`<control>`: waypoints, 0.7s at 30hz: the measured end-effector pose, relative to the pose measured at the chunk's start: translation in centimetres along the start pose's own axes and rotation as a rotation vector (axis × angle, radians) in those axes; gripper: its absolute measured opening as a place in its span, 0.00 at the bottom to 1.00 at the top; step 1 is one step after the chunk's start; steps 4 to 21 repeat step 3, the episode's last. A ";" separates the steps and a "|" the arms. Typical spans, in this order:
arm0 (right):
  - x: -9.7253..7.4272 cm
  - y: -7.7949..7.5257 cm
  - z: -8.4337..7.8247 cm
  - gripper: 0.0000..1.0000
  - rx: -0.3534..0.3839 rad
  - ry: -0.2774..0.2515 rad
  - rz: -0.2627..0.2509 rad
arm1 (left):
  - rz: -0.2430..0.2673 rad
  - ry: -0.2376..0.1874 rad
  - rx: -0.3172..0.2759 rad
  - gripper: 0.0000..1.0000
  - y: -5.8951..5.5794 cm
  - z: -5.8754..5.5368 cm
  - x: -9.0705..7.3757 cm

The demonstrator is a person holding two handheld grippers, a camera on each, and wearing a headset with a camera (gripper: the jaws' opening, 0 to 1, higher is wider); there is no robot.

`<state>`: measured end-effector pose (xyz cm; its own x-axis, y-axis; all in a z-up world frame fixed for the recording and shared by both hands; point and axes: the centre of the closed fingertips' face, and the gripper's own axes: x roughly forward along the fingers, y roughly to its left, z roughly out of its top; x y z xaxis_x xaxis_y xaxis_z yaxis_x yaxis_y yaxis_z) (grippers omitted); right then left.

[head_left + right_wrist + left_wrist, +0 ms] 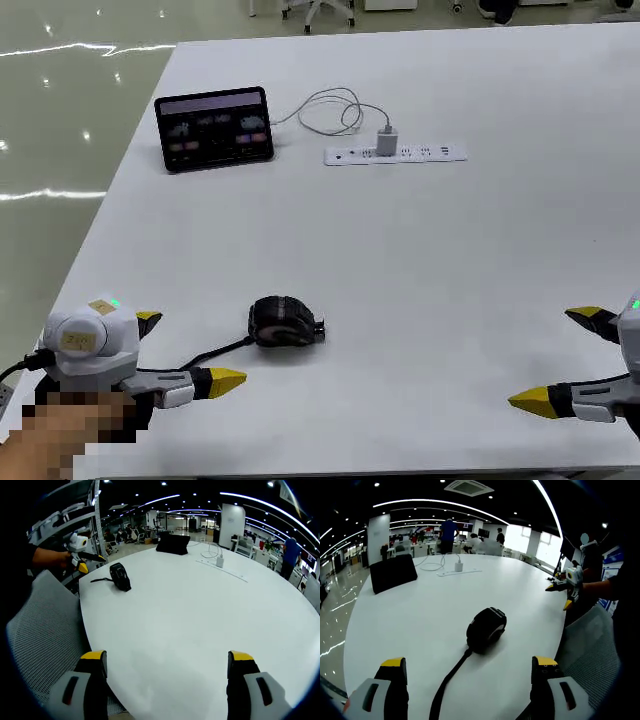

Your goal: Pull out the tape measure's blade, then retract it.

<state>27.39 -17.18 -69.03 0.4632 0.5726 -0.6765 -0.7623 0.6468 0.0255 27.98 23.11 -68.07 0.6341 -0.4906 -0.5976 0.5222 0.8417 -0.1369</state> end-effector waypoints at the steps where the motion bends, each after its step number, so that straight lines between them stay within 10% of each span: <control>1: 0.0 0.0 -0.1 0.96 0.001 0.002 0.000 | -0.003 0.001 -0.002 1.00 0.0 -0.1 0.0; 21: 0.0 0.0 -0.2 0.96 0.002 0.005 0.000 | -0.001 0.002 -0.001 1.00 0.0 -0.1 0.0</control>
